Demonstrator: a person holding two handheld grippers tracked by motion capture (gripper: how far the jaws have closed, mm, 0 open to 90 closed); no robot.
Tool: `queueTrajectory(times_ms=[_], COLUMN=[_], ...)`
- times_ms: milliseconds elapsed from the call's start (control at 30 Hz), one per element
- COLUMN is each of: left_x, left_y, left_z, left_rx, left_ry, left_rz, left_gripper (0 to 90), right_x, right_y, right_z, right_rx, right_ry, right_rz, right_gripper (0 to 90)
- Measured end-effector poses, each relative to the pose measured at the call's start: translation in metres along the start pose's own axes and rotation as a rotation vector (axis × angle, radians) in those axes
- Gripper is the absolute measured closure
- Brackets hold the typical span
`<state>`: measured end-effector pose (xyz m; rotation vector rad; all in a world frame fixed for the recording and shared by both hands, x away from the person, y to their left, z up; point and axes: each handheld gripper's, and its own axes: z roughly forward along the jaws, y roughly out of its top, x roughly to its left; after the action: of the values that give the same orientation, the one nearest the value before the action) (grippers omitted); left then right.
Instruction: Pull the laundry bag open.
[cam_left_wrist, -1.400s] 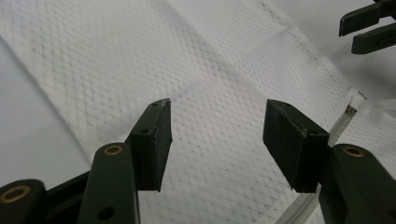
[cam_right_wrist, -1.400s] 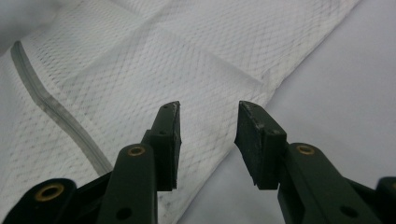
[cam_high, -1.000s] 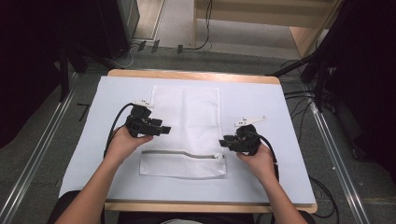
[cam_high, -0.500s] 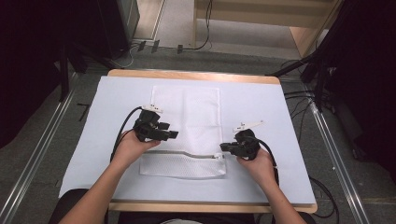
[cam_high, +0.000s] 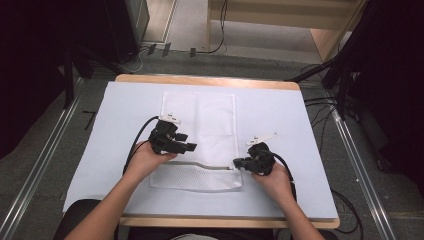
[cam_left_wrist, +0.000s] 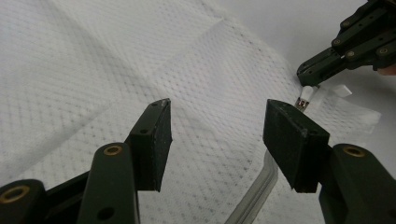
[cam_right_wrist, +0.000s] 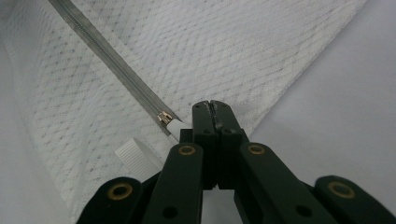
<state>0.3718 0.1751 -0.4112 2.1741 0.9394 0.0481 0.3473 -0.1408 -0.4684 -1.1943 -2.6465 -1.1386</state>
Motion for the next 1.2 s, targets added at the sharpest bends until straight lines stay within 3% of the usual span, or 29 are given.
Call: queueTrajectory(times_ms=[433, 867, 1000, 1200], left_x=[-0.001, -0.008, -0.013, -0.021], left_y=[0.002, -0.005, -0.005, -0.004], left_z=[0.007, 0.006, 0.006, 0.010], left_rx=[0.015, 0.019, 0.017, 0.023], left_ry=[-0.007, -0.014, -0.023, -0.042], left_rz=[-0.002, -0.001, 0.009, 0.021], left_gripper=[43.0, 43.2, 43.4, 43.9], right_x=[0.003, 0.018, 0.022, 0.019], right_y=[-0.002, 0.005, 0.008, 0.007], right_z=[-0.001, 0.004, 0.003, 0.000], right_rx=[0.005, 0.016, 0.000, -0.007], right_ry=[0.029, 0.059, 0.053, 0.032], right_rz=[-0.014, -0.051, -0.082, -0.090], right_gripper=[90.0, 90.0, 90.0, 90.0])
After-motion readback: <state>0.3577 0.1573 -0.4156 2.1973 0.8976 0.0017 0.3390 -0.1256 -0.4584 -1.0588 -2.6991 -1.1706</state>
